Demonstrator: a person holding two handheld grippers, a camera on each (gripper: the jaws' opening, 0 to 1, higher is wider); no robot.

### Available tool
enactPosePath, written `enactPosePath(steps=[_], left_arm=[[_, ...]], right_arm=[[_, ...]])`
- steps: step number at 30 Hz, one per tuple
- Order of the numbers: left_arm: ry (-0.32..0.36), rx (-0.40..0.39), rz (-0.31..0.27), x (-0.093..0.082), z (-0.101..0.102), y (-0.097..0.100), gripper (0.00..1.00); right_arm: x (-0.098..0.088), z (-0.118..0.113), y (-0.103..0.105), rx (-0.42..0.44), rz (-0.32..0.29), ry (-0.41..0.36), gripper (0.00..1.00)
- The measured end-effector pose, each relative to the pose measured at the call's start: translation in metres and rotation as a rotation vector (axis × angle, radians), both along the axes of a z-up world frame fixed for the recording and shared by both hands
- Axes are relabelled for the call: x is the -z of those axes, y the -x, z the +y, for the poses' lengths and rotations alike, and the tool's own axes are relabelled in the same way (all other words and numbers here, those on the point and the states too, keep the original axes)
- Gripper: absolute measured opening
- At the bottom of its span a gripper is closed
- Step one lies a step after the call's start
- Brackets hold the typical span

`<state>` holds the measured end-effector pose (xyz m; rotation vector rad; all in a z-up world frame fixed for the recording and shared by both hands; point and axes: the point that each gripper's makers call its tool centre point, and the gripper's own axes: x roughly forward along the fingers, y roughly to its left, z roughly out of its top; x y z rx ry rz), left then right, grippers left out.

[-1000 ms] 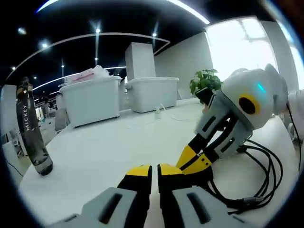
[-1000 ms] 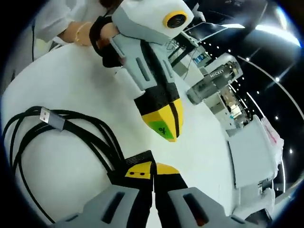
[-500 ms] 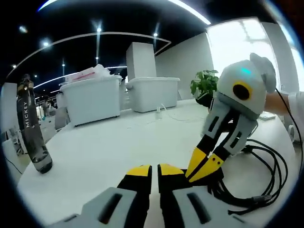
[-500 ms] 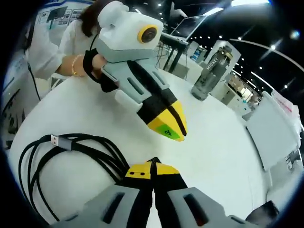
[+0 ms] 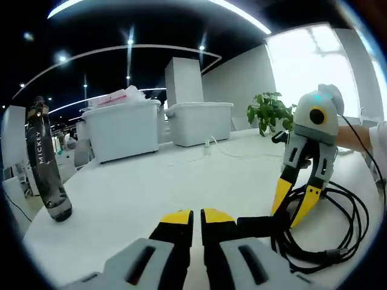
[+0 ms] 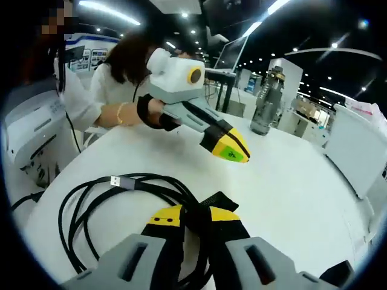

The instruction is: Coil the Type-C to USB data cable on the desktop and secure it with Velcro straps.

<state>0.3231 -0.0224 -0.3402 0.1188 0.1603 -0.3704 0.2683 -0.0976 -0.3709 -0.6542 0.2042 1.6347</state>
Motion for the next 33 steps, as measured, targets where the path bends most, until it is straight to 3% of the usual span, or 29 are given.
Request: enactPosePath(steps=[3, 6, 8, 13, 18, 22, 24, 29, 33], left_arm=[[0.01, -0.008, 0.004, 0.0, 0.003, -0.001, 0.06], [0.01, -0.012, 0.003, 0.0, 0.004, -0.001, 0.07], [0.011, -0.009, 0.004, 0.001, 0.003, -0.001, 0.07], [0.002, -0.01, 0.004, 0.001, 0.003, -0.002, 0.07], [0.053, -0.022, -0.043, -0.012, 0.008, -0.002, 0.08], [0.178, -0.001, -0.143, -0.038, 0.008, -0.001, 0.15], [0.192, -0.015, -0.213, -0.051, 0.013, 0.0, 0.22], [0.191, -0.113, -0.316, -0.07, 0.037, 0.0, 0.32], [0.145, -0.226, -0.331, -0.072, 0.064, -0.003, 0.45]], right_arm=[[-0.005, -0.002, -0.001, 0.007, 0.044, -0.001, 0.14], [0.003, -0.004, 0.001, -0.005, 0.067, 0.029, 0.14], [0.002, -0.002, 0.003, -0.006, 0.087, 0.003, 0.14], [0.004, 0.002, 0.01, -0.021, 0.057, -0.018, 0.14], [0.004, 0.006, 0.014, -0.021, -0.023, -0.005, 0.13], [0.003, 0.009, 0.013, -0.001, -0.147, -0.012, 0.11], [0.001, 0.011, 0.01, 0.024, -0.245, -0.017, 0.1], [-0.002, 0.021, -0.009, 0.132, -0.275, -0.006, 0.05], [-0.008, 0.03, -0.04, 0.243, -0.286, -0.034, 0.03]])
